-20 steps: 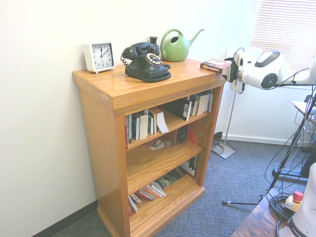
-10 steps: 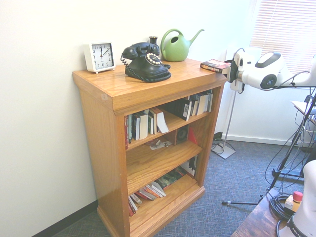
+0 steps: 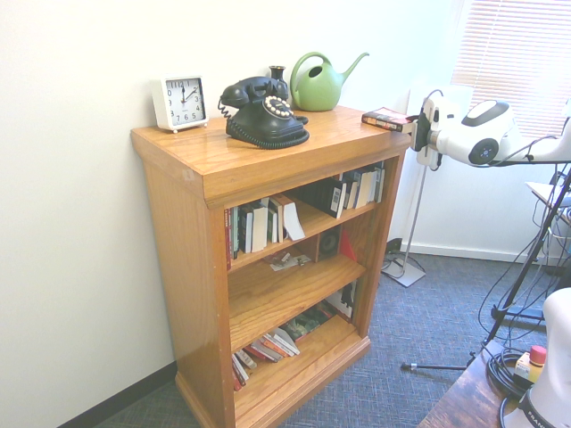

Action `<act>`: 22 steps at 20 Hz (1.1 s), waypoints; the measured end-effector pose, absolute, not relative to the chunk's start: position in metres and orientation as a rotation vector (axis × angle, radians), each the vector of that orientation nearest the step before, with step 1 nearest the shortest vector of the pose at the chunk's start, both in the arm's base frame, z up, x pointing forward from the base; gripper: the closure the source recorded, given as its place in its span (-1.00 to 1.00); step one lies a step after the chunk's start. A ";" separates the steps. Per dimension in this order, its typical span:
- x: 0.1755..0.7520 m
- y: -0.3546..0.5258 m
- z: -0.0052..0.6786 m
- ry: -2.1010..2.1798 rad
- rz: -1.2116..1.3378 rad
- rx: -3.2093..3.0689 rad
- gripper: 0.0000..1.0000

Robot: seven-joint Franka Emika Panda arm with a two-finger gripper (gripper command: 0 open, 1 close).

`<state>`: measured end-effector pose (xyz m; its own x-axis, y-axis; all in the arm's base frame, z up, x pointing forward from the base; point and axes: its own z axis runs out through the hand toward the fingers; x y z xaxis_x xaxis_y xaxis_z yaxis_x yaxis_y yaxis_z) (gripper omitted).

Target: Organize the shelf

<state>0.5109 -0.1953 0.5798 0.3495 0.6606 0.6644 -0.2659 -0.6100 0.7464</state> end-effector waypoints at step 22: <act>0.392 -0.139 0.536 0.012 1.474 1.655 1.00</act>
<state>0.3918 -0.1390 0.5360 0.2918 0.5376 0.7911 -0.5250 -0.6014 0.6022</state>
